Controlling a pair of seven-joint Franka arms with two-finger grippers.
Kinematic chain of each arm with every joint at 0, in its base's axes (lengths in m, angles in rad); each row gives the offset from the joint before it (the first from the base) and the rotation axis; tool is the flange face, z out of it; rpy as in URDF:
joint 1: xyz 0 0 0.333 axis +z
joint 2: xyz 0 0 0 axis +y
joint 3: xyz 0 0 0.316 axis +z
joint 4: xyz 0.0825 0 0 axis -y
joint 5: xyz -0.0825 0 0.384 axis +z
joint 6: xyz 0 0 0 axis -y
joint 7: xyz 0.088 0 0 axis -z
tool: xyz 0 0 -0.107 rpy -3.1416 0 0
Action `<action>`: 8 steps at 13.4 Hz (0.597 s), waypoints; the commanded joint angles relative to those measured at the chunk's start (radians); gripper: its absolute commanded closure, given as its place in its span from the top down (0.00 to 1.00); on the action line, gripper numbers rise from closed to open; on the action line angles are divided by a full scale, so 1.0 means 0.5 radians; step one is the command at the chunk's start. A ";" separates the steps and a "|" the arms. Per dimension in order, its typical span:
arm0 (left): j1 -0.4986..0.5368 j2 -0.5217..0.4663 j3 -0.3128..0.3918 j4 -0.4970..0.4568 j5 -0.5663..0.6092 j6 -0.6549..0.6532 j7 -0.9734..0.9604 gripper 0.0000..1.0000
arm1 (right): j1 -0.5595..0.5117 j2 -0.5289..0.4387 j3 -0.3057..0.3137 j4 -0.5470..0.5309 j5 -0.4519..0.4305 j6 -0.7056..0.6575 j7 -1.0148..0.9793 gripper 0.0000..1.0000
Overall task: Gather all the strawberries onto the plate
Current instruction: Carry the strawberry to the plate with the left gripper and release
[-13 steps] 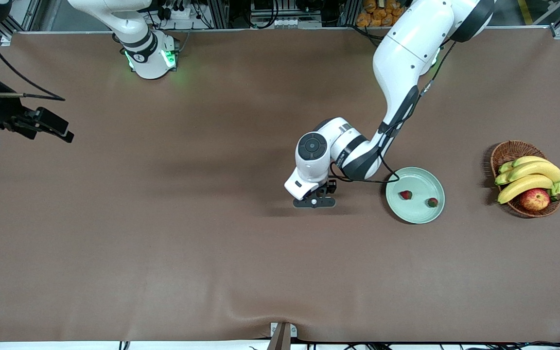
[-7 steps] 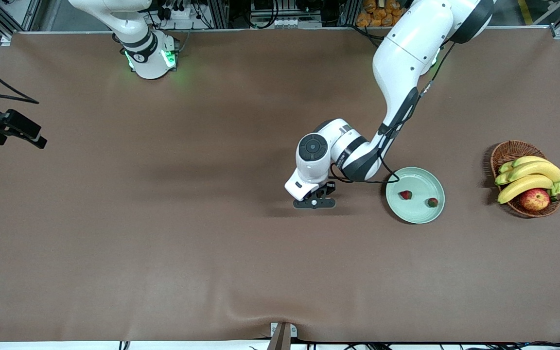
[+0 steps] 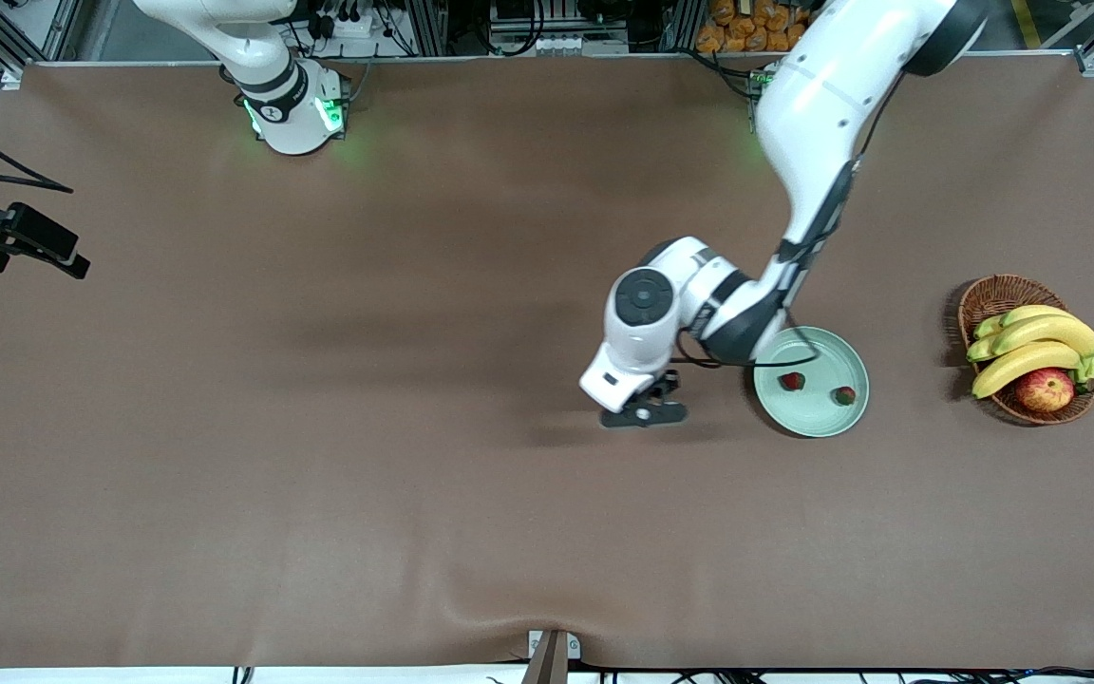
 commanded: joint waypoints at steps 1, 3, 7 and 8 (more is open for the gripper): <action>0.168 -0.257 -0.023 -0.111 -0.056 -0.206 0.091 0.00 | 0.003 0.029 0.016 0.074 -0.051 -0.043 -0.021 1.00; 0.352 -0.359 -0.051 -0.224 -0.090 -0.249 0.257 0.00 | 0.003 0.032 0.019 0.074 -0.100 -0.043 -0.022 1.00; 0.653 -0.448 -0.051 -0.464 -0.090 -0.250 0.582 0.00 | 0.006 0.029 0.025 0.077 -0.103 -0.031 -0.009 1.00; 0.718 -0.448 -0.051 -0.507 -0.090 -0.247 0.650 0.00 | 0.006 0.029 0.041 0.077 -0.106 -0.028 -0.006 1.00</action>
